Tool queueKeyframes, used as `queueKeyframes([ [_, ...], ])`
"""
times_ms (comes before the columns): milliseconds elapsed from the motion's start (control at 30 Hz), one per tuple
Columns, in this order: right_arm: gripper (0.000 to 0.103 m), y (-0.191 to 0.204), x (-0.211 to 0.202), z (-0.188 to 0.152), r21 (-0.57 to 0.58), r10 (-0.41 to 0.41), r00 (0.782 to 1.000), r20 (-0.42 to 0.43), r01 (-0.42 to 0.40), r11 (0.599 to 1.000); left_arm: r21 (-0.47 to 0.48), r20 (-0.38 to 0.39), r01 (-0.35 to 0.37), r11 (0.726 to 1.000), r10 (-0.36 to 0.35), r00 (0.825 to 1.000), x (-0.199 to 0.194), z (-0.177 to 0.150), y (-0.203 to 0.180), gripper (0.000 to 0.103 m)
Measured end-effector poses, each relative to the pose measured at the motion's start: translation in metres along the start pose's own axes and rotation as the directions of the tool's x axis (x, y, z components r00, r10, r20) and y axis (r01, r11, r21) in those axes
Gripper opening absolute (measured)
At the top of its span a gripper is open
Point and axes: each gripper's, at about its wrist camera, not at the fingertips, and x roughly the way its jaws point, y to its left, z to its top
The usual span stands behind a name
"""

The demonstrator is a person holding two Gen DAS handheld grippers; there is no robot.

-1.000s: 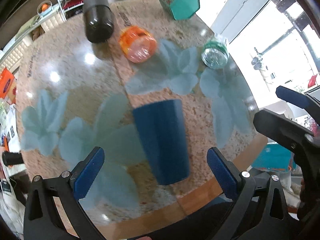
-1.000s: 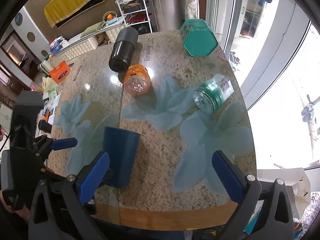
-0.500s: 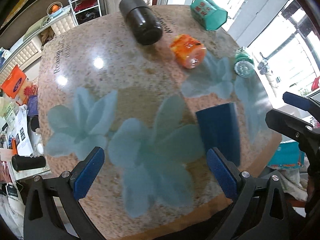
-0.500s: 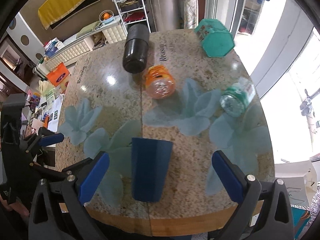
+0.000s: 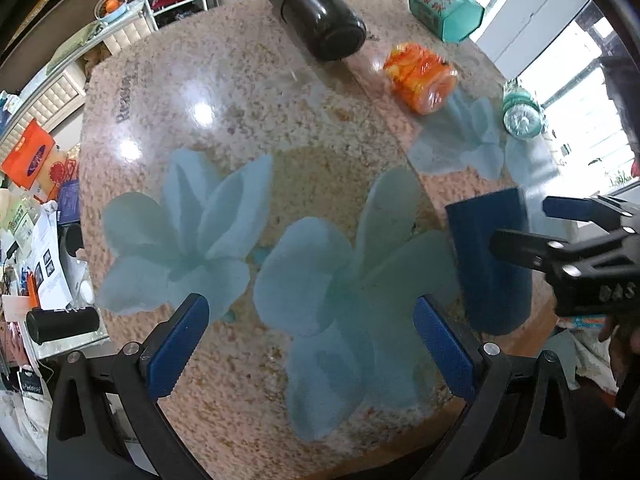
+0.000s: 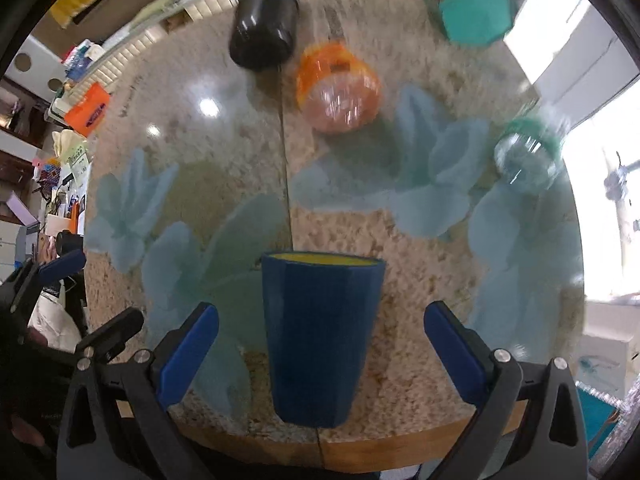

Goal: Flip cup upright
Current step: 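Lower the blue cup toward the right gripper and grasp it with the right gripper, then tilt the blue cup with the right gripper, opening facing up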

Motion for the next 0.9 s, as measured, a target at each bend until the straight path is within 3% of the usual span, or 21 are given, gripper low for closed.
queueKeyframes([
  [233, 0.103, -0.004, 0.035, 0.011, 0.035, -0.039, 0.995, -0.097, 0.043, 0.998, 0.002, -0.042, 0.010, 1.000, -0.010, 0.999, 0.018, -0.002, 0.008, 0.103],
  [400, 0.103, -0.006, 0.049, 0.011, 0.066, -0.021, 0.990, -0.142, 0.030, 0.997, -0.003, -0.053, 0.018, 1.000, -0.018, 0.998, 0.024, -0.001, 0.012, 0.103],
  [467, 0.098, -0.007, 0.053, 0.010, 0.079, -0.009, 0.988, -0.152, 0.021, 0.997, -0.003, -0.057, 0.023, 1.000, -0.023, 0.998, 0.025, -0.002, 0.014, 0.103],
  [500, 0.085, -0.008, 0.055, 0.008, 0.086, -0.004, 0.988, -0.157, 0.017, 0.996, -0.004, -0.059, 0.023, 1.000, -0.023, 0.998, 0.026, -0.001, 0.014, 0.103],
  [600, 0.071, -0.007, 0.049, 0.007, 0.070, -0.015, 0.992, -0.126, 0.024, 0.997, -0.009, -0.065, 0.024, 1.000, -0.024, 0.998, 0.029, -0.002, 0.016, 0.103],
  [900, 0.071, -0.025, 0.036, -0.001, 0.094, 0.037, 0.997, -0.066, -0.030, 0.995, -0.006, -0.054, 0.031, 0.999, -0.032, 0.998, 0.025, 0.000, 0.015, 0.103],
])
